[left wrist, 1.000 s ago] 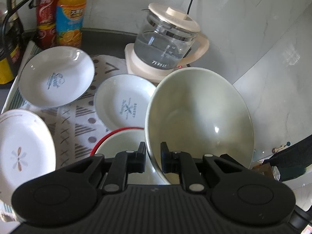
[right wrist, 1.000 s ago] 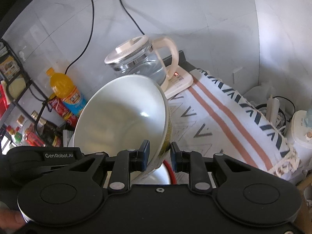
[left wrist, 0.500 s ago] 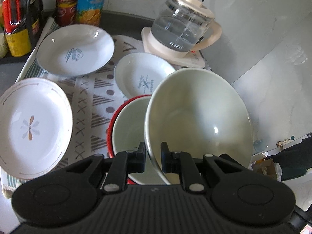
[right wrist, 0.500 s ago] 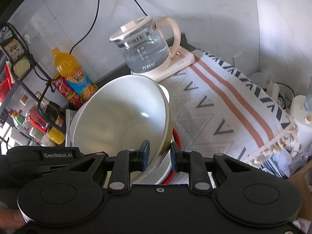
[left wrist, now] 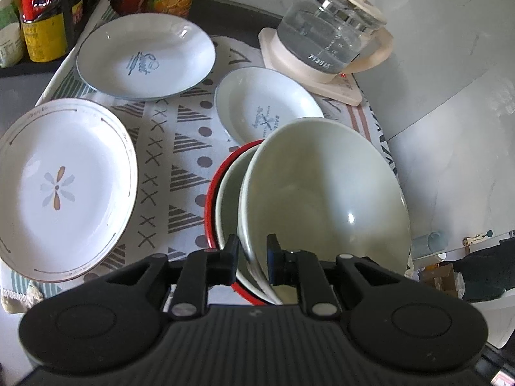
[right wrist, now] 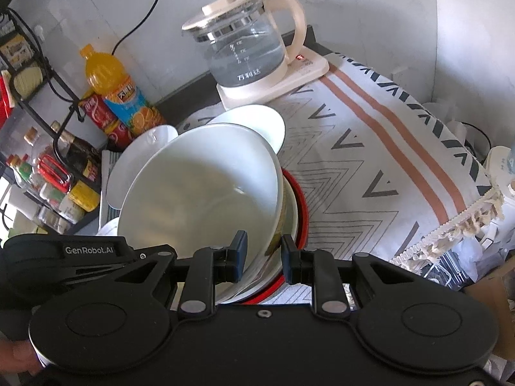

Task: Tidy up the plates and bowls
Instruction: 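Carry the white bowl with both grippers onto the bowl stack, then open both grippers to release the bowl on the stack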

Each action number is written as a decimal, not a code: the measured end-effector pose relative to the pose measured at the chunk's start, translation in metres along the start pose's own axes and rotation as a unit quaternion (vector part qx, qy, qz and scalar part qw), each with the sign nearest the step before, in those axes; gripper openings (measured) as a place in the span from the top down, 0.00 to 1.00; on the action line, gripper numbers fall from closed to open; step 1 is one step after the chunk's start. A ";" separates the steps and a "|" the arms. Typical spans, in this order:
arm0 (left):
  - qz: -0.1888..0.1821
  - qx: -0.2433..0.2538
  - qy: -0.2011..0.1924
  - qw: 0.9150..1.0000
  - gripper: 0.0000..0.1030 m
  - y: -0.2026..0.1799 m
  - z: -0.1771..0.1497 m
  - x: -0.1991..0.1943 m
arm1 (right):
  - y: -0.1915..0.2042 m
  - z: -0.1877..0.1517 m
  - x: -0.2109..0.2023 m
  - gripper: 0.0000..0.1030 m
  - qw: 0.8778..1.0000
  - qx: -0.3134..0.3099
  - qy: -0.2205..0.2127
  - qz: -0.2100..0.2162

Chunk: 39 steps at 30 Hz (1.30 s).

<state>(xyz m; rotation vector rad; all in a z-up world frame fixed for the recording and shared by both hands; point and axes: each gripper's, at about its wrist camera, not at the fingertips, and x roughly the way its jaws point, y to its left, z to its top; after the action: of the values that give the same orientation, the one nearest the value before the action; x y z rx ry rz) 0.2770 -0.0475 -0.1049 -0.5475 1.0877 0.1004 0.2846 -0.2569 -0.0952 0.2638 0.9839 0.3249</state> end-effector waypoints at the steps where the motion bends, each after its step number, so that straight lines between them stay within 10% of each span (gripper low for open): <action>1: 0.000 -0.001 0.001 1.000 0.84 0.001 0.000 0.001 | 0.001 0.000 0.002 0.78 1.000 -0.001 0.004 -0.001; 17: -0.007 0.001 -0.013 1.000 0.78 0.006 0.013 -0.011 | 0.004 0.007 0.003 0.73 1.000 -0.006 -0.002 -0.017; 23: -0.002 0.003 -0.021 1.000 0.69 0.010 0.012 -0.019 | 0.005 0.004 -0.004 0.95 0.999 -0.025 -0.019 -0.034; 29: 0.007 0.010 -0.032 0.999 0.56 0.016 0.008 -0.030 | 0.006 -0.006 -0.005 0.97 0.999 -0.023 -0.008 -0.036; 34: 0.018 0.017 -0.046 0.999 0.37 0.023 0.003 -0.044 | 0.019 -0.012 -0.018 0.90 0.999 -0.031 -0.015 -0.028; 39: 0.031 0.015 -0.057 0.998 0.24 0.036 -0.002 -0.055 | 0.035 -0.013 -0.025 0.54 0.999 -0.045 -0.020 -0.003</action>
<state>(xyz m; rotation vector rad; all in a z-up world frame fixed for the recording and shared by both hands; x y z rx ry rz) 0.2372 -0.0073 -0.0712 -0.4749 0.9927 0.1670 0.2556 -0.2332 -0.0699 0.1859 0.9280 0.3567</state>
